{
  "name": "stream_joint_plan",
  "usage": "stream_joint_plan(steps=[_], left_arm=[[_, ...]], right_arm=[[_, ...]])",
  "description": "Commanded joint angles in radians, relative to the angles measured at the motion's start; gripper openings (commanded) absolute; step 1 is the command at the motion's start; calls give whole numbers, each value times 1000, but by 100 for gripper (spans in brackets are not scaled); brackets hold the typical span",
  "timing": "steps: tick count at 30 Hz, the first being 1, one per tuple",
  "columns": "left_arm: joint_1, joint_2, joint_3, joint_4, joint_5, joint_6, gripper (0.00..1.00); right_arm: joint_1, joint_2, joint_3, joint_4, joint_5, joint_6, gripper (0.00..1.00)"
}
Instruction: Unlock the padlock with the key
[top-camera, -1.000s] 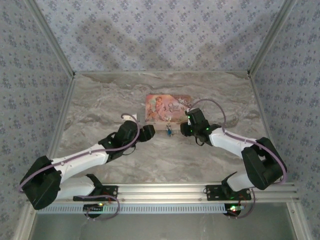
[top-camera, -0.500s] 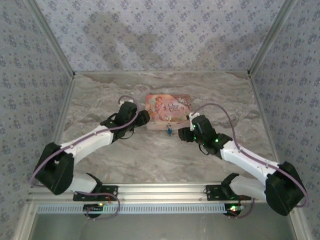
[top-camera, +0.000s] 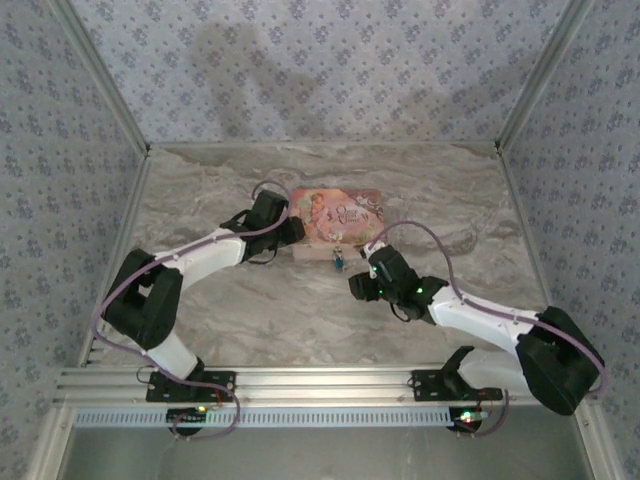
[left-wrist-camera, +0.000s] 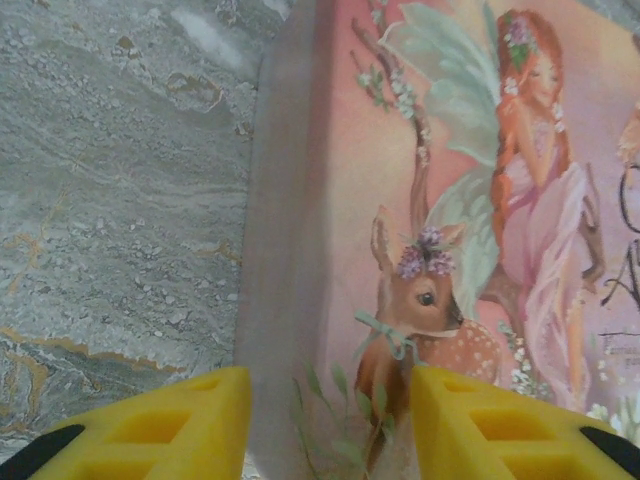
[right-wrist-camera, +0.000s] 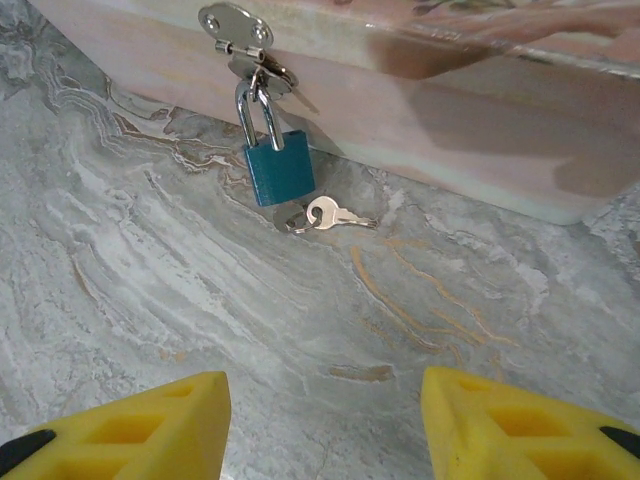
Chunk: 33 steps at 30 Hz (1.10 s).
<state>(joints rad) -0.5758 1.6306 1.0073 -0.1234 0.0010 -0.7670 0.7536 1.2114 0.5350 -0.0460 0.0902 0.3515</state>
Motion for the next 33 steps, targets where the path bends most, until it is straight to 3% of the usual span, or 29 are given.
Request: stream_joint_plan(steps=[1, 10, 21, 33], left_arm=[[8, 18, 20, -19, 23, 13, 43], [10, 21, -22, 20, 41, -8, 40], [11, 23, -31, 24, 51, -13, 39], [15, 23, -44, 40, 64, -16, 39]], right_arm=[[8, 41, 2, 56, 24, 6, 55], [51, 216, 59, 156, 95, -30, 56], [107, 425, 143, 255, 286, -10, 56], [110, 531, 208, 253, 319, -50, 51]])
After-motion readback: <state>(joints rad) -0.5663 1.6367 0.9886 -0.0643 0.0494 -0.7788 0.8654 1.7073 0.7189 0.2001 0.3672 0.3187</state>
